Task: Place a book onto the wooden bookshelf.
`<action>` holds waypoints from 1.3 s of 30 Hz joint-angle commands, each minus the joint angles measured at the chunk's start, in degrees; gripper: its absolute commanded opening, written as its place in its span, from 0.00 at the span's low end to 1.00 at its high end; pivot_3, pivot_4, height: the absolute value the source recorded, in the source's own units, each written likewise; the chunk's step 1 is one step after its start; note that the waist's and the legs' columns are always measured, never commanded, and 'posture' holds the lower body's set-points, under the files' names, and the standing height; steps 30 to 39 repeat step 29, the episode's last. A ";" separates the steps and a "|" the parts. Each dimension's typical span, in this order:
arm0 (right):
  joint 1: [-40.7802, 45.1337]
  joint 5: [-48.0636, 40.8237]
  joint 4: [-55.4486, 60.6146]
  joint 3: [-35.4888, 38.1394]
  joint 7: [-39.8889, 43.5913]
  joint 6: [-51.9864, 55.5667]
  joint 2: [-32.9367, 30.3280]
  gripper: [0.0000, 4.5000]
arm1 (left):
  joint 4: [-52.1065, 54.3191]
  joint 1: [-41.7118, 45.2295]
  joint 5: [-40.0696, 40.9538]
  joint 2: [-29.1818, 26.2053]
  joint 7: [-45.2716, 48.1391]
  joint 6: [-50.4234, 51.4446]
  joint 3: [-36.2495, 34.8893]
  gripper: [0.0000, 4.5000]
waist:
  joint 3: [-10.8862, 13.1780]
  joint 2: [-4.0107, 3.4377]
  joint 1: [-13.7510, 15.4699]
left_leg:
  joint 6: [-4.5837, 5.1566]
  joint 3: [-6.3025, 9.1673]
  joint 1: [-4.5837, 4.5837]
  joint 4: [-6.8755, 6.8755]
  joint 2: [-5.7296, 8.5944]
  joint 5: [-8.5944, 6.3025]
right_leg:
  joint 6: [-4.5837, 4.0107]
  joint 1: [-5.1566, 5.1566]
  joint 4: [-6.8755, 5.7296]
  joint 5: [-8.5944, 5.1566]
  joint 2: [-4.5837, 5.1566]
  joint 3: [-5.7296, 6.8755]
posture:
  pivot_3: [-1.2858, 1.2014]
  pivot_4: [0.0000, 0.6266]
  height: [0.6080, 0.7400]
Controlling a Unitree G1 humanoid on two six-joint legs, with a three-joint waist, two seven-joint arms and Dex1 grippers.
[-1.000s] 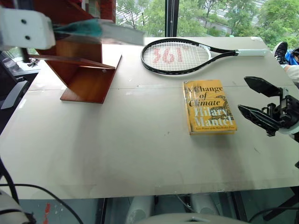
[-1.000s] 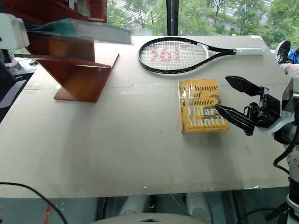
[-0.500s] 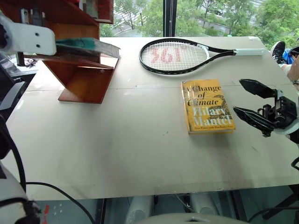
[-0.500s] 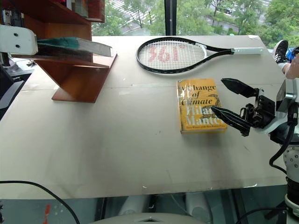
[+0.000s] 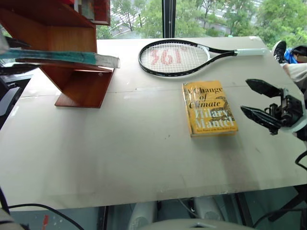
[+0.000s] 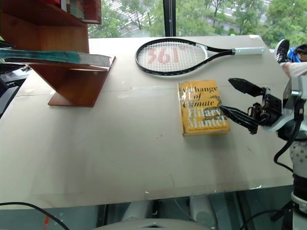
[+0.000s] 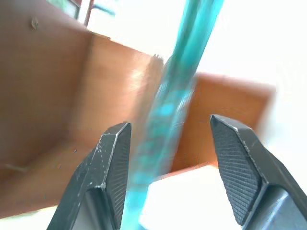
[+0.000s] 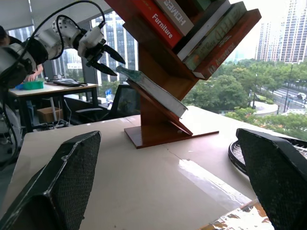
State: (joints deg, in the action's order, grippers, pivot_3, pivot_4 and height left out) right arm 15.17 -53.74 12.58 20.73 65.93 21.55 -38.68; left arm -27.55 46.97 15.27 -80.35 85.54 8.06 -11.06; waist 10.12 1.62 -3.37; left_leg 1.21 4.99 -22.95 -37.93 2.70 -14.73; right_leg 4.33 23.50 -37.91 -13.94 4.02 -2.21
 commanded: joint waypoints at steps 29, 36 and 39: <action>-37.78 27.44 -5.35 16.07 -4.87 -6.83 -12.28 1.00 | 56.85 -62.70 17.05 36.72 -33.12 24.04 -12.72 0.58 | -0.56 -0.68 3.72 | 0.10 -0.28 0.59 0.06 -0.12 -0.13 | -0.29 -0.61 0.53 -0.10 0.08 -0.22 | 0.52 0.24 1.00; -37.78 27.44 -5.35 16.07 -4.87 -6.83 -12.28 1.00 | 56.85 -62.70 17.05 36.72 -33.12 24.04 -12.72 0.58 | -0.56 -0.68 3.72 | 0.10 -0.28 0.59 0.06 -0.12 -0.13 | -0.29 -0.61 0.53 -0.10 0.08 -0.22 | 0.52 0.24 1.00; -37.78 27.44 -5.35 16.07 -4.87 -6.83 -12.28 1.00 | 56.85 -62.70 17.05 36.72 -33.12 24.04 -12.72 0.58 | -0.56 -0.68 3.72 | 0.10 -0.28 0.59 0.06 -0.12 -0.13 | -0.29 -0.61 0.53 -0.10 0.08 -0.22 | 0.52 0.24 1.00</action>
